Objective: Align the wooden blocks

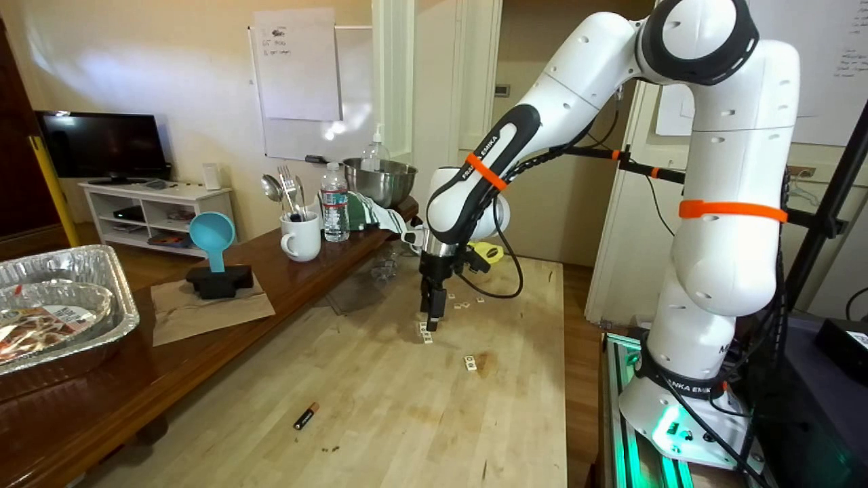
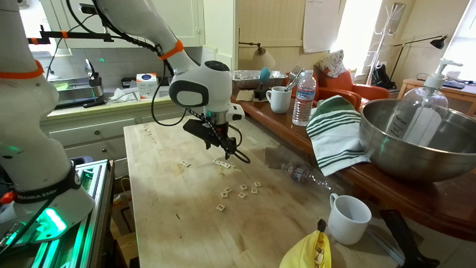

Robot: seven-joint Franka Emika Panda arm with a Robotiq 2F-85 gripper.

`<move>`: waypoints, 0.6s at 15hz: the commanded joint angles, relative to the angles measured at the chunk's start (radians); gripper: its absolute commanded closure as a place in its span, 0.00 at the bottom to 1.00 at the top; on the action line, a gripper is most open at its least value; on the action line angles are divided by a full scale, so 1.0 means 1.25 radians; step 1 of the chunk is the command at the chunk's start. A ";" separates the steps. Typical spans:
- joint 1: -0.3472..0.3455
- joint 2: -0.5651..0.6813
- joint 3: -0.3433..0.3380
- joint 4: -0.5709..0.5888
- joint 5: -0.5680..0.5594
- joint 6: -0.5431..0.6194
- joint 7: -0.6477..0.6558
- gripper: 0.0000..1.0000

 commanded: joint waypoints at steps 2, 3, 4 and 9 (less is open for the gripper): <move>0.023 -0.051 -0.009 -0.050 0.003 0.036 -0.015 0.00; 0.027 -0.056 -0.012 -0.053 -0.001 0.037 -0.010 0.01; 0.029 -0.062 -0.012 -0.056 0.009 0.047 -0.014 0.00; 0.041 -0.089 -0.027 -0.071 -0.009 0.056 -0.001 0.00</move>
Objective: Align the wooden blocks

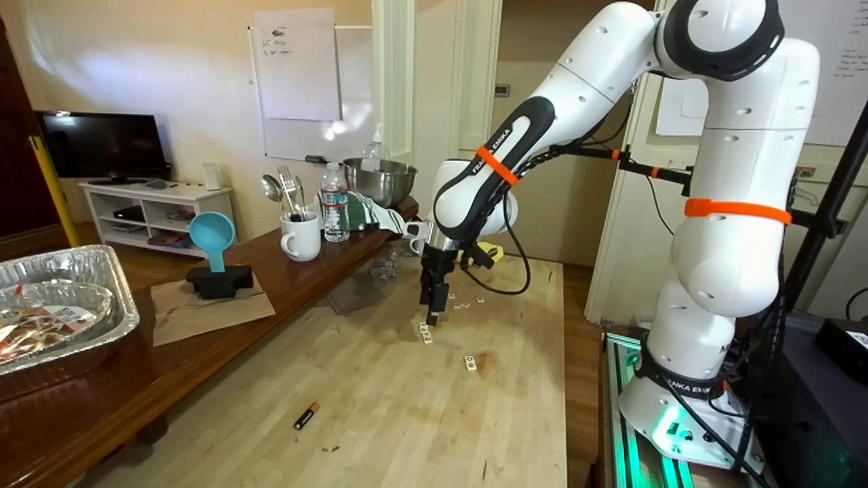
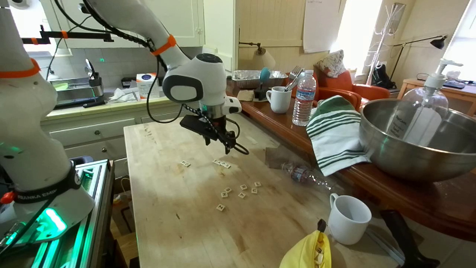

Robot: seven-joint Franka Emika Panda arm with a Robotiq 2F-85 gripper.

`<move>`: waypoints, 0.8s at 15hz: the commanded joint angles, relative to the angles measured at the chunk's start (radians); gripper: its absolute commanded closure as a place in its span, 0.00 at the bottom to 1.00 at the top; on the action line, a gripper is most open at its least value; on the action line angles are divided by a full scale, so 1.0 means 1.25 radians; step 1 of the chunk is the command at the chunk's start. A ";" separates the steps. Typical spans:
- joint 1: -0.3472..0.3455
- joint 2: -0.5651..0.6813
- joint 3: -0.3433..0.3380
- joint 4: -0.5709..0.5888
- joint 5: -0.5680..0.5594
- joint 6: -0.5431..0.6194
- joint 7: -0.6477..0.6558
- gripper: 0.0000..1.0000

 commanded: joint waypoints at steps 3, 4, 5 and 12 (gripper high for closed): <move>0.023 -0.049 -0.028 -0.038 -0.017 0.015 0.007 0.00; 0.025 -0.055 -0.031 -0.040 -0.020 0.015 0.009 0.00; 0.026 -0.060 -0.035 -0.042 -0.023 0.014 0.010 0.00; 0.037 -0.052 -0.053 -0.023 -0.015 -0.001 0.003 0.00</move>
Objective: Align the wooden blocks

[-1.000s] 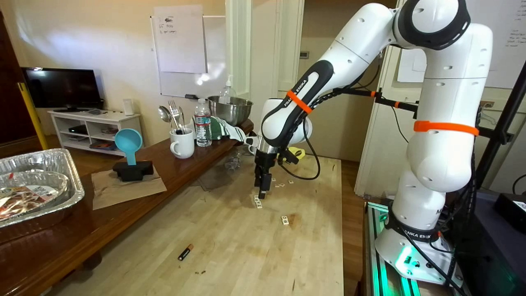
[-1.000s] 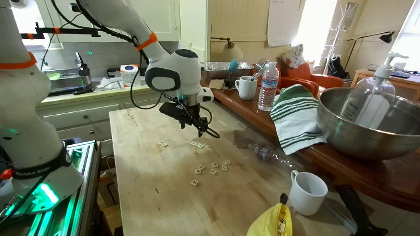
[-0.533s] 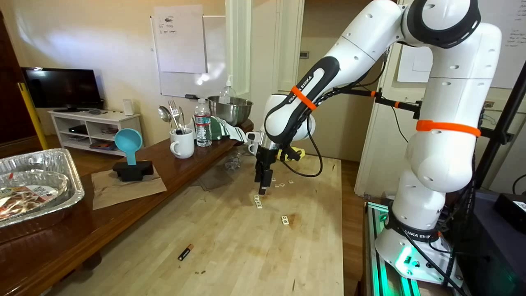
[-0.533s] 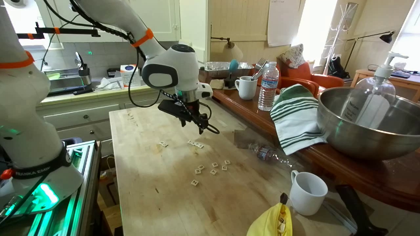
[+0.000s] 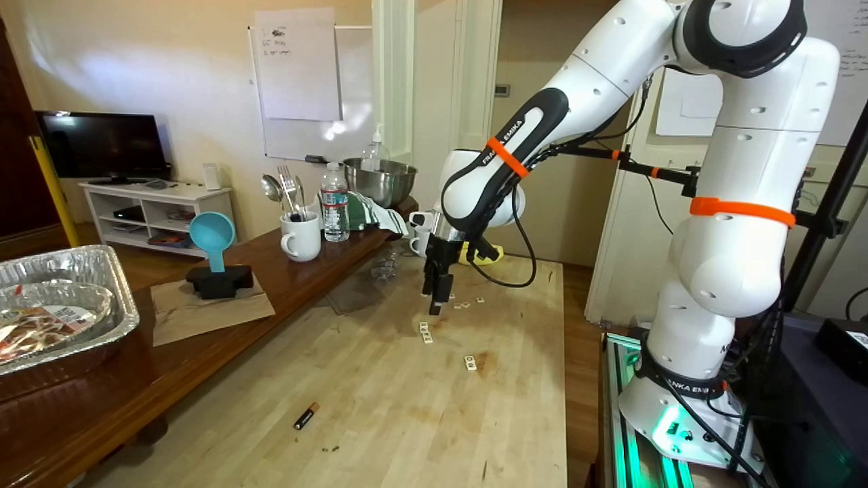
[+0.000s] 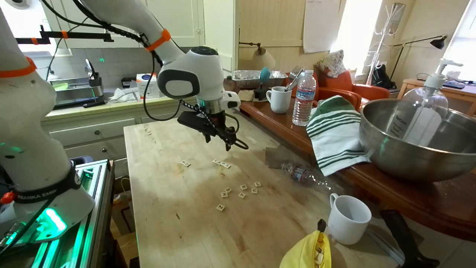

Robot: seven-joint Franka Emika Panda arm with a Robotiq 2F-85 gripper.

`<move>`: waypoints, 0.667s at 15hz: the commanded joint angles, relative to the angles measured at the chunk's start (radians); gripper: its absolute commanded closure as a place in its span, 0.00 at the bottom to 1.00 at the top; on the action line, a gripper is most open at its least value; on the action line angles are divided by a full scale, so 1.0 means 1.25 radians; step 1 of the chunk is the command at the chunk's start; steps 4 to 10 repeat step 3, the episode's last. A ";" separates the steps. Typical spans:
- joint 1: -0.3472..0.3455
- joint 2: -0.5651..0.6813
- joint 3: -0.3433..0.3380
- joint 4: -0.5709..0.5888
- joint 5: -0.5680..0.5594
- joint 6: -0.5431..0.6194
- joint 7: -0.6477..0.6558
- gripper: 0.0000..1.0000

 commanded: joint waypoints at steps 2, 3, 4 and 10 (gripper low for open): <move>0.022 -0.001 -0.022 0.000 -0.002 -0.001 0.003 0.00; 0.023 -0.001 -0.022 0.000 -0.002 -0.001 0.003 0.00; 0.023 -0.001 -0.022 0.000 -0.002 -0.001 0.003 0.00; 0.023 -0.001 -0.022 0.000 -0.002 -0.001 0.003 0.00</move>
